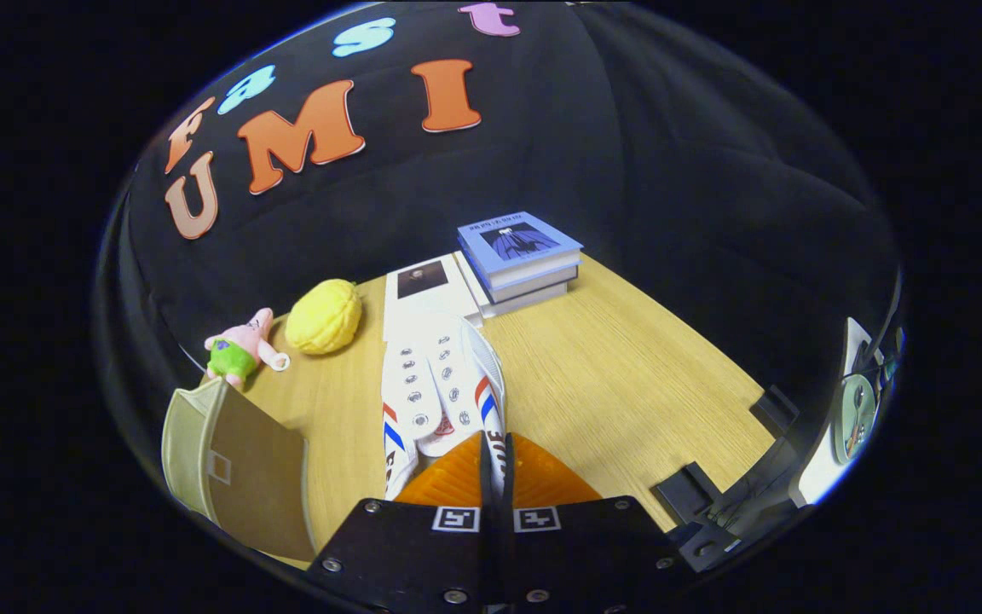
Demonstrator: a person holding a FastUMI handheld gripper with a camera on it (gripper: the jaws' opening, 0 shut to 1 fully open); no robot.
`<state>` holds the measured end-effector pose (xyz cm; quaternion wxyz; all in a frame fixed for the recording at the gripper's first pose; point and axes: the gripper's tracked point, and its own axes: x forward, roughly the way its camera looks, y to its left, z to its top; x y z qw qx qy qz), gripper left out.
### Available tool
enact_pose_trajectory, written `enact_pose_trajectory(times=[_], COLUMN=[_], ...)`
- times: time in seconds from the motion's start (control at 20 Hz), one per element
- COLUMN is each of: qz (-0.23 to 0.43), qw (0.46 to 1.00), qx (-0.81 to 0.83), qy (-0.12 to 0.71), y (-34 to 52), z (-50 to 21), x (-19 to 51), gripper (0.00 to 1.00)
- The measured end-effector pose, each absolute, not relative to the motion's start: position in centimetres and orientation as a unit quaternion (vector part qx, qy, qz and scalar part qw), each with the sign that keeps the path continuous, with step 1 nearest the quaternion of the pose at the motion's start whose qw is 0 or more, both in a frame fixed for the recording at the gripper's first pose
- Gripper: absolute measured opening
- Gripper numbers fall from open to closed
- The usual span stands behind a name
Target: Open the storage box then place both shoes into the box .Put the left shoe in first, then the right shoe, with the right side of both shoes facing outward in a uniform manner.
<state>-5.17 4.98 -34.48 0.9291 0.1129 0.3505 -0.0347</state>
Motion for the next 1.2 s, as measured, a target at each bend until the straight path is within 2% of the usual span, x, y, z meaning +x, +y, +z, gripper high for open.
enact_pose_trajectory(times=[0.25, 0.5, 0.9, 1.2], qz=[-0.020, 0.006, 0.053, 0.045], qw=[0.940, 0.943, 0.940, 0.939], qx=[0.123, 0.131, 0.134, 0.121], qy=[0.317, 0.305, 0.308, 0.318], y=[11.7, 19.3, 29.3, 32.5], z=[-28.7, -26.0, -26.5, -29.2], x=[-5.4, -6.3, -9.4, -11.3], gripper=[0.00, 0.00, 0.00, 0.00])
